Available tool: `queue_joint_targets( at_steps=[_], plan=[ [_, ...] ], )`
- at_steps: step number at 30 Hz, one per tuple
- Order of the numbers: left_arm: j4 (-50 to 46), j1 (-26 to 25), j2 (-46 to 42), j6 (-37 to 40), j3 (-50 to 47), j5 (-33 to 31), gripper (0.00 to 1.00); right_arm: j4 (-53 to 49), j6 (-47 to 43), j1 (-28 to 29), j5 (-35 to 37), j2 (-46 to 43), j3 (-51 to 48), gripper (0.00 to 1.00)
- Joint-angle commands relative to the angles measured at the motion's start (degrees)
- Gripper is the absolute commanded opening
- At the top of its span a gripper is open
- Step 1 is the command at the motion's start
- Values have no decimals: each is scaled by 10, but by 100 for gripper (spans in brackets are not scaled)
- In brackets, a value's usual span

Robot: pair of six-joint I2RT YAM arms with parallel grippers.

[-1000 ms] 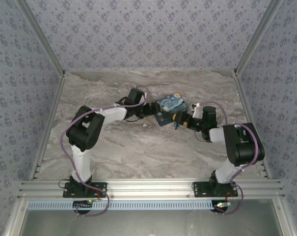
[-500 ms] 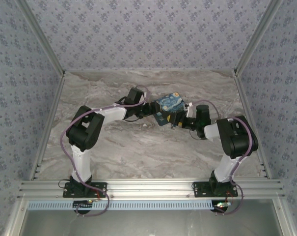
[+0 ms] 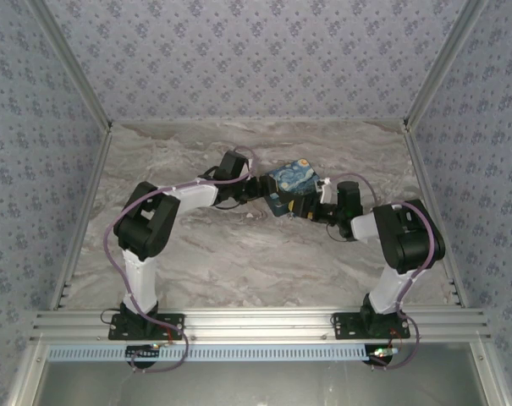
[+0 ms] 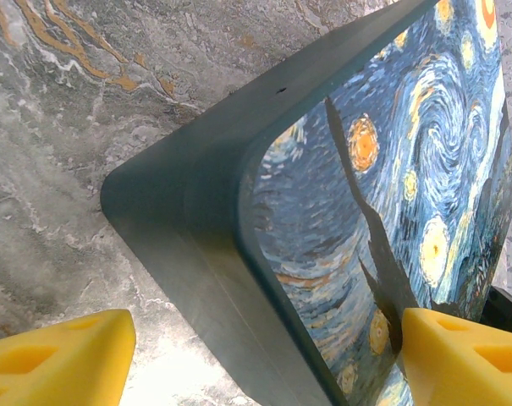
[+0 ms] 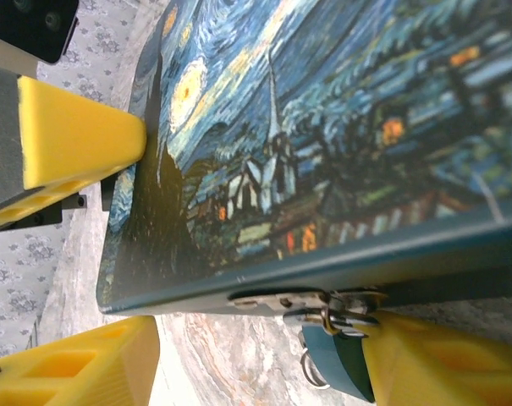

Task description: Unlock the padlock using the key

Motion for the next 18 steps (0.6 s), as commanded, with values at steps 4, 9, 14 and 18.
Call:
queue_joint_targets(
  at_steps=[4, 9, 14, 18],
  plan=[
    [-65, 3, 7, 3, -21, -29, 80, 7, -12, -10, -2, -26, -14, 59],
    [-66, 3, 6, 3, -20, -29, 80, 13, -13, -14, -7, -30, -20, 52],
    [-66, 3, 6, 2, -20, -29, 80, 12, -17, -14, -9, -31, -20, 44],
    [-66, 3, 6, 2, -20, -29, 80, 11, -18, -14, -7, -28, -19, 38]
  ],
)
